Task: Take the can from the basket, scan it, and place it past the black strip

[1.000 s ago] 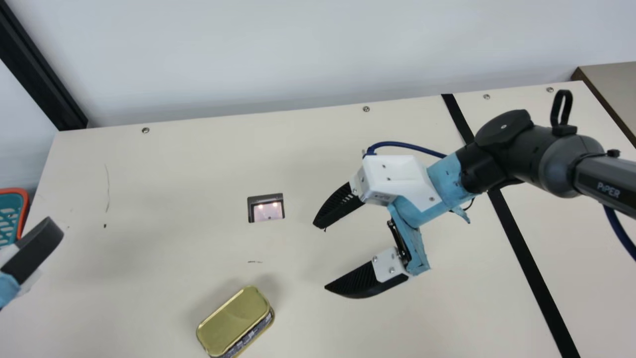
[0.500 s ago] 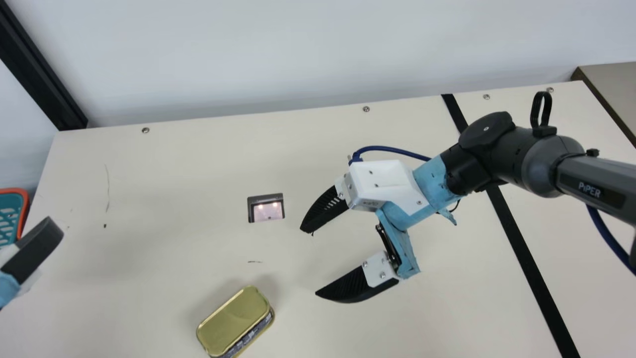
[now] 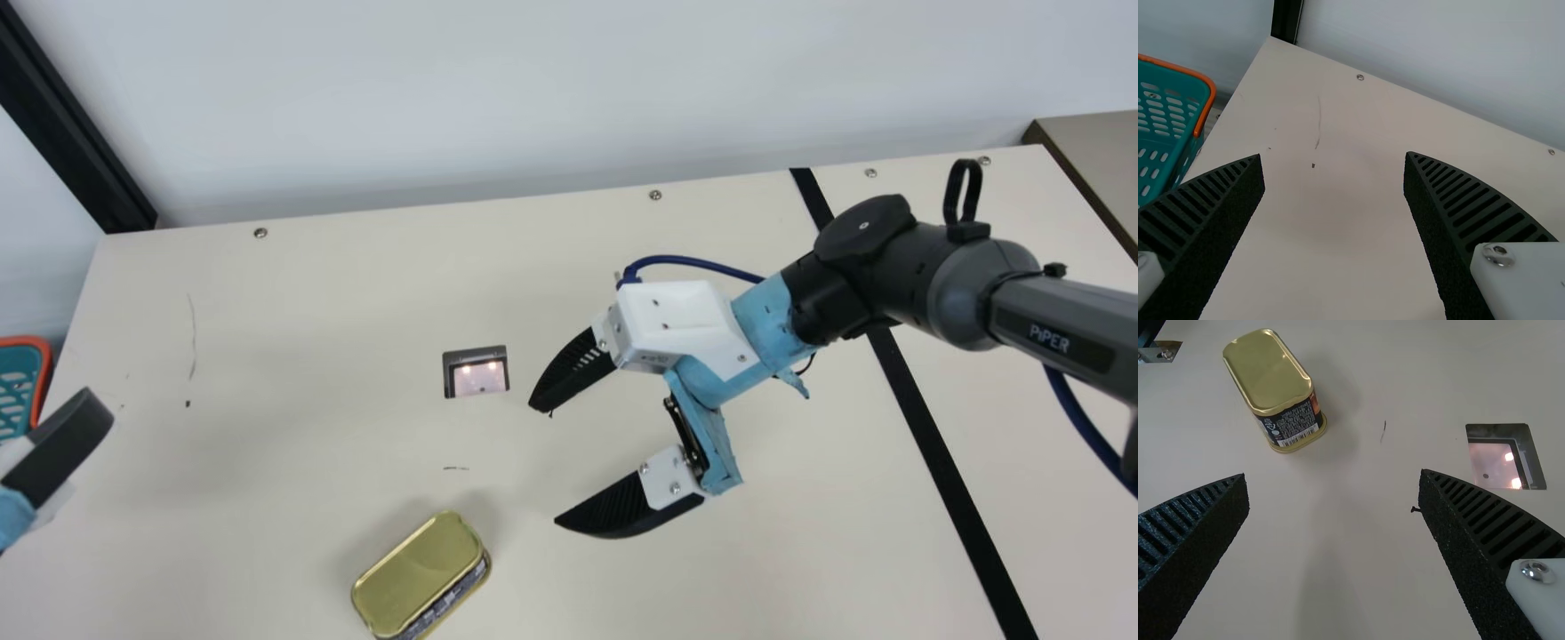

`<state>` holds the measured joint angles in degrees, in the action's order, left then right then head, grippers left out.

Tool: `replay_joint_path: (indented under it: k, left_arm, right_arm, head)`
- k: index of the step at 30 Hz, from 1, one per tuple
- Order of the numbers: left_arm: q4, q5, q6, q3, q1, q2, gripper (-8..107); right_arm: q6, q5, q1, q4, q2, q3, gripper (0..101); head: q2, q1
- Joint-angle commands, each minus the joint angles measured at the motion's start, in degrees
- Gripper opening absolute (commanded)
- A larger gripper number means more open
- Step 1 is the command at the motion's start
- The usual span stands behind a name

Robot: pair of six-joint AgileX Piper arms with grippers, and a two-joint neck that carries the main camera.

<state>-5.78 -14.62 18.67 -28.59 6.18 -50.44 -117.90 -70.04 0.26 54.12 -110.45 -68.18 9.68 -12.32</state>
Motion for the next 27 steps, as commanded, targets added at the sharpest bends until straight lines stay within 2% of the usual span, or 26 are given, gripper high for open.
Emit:
replay_joint_path:
  k: [1,7,15,20,27]
  left_arm:
    - [0.0,0.0,0.0,0.0,0.0,0.0,90]
    - [0.0,0.0,0.0,0.0,0.0,0.0,90]
    - [0.0,0.0,0.0,0.0,0.0,0.0,90]
    - [0.0,0.0,0.0,0.0,0.0,0.0,90]
    - [0.0,0.0,0.0,0.0,0.0,0.0,90]
  right_arm:
    - [0.0,0.1,0.0,0.0,0.1,0.1,101]
    - [1.1,0.5,-0.1,-0.9,2.3,0.5,101]
    - [5.7,0.4,2.6,-5.0,8.8,0.3,101]
    - [9.3,0.1,6.8,-8.8,12.5,-1.1,101]
    - [15.2,0.1,16.0,-15.0,15.2,-4.2,101]
  head:
    - [0.4,-0.4]
    - [0.4,-0.4]
    - [0.4,-0.4]
    - [0.4,-0.4]
    - [0.4,-0.4]
